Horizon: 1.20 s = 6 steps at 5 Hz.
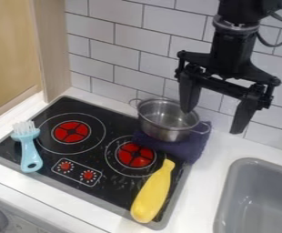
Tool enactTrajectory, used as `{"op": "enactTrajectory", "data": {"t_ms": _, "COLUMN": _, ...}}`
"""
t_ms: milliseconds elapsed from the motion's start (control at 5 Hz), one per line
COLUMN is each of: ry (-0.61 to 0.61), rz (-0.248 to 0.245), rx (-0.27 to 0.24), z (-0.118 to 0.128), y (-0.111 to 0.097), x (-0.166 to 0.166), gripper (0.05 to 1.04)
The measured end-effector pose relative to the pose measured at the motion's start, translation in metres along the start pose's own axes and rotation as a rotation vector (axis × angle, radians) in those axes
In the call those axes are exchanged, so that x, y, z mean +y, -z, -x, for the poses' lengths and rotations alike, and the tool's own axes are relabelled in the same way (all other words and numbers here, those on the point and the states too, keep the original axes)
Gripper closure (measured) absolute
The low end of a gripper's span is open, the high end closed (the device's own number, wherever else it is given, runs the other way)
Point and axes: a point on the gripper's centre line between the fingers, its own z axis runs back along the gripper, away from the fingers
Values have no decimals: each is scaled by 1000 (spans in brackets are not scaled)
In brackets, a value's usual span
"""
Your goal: Move the yellow object to the right burner
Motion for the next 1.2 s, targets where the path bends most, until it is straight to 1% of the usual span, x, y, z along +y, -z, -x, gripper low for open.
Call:
{"op": "enactTrajectory", "data": {"t_ms": 200, "ry": -4, "rz": -17, "rx": 62, "z": 14, "y": 15, "x": 3, "gripper": 85}}
{"op": "enactTrajectory", "data": {"t_ms": 400, "ry": -14, "rz": -55, "rx": 94, "z": 29, "y": 25, "x": 8, "gripper": 85}}
{"op": "enactTrajectory", "data": {"t_ms": 600, "ry": -27, "rz": -60, "rx": 82, "z": 49, "y": 30, "x": 15, "gripper": 85}}
{"op": "enactTrajectory", "data": {"t_ms": 800, "ry": -13, "rz": -33, "rx": 80, "z": 64, "y": 41, "x": 18, "gripper": 85}}
{"op": "enactTrajectory", "data": {"t_ms": 1000, "ry": -4, "rz": -41, "rx": 69, "z": 67, "y": 49, "x": 21, "gripper": 85}}
{"op": "enactTrajectory", "data": {"t_ms": 1200, "ry": -3, "rz": -21, "rx": 90, "z": 64, "y": 73, "x": 25, "gripper": 85}}
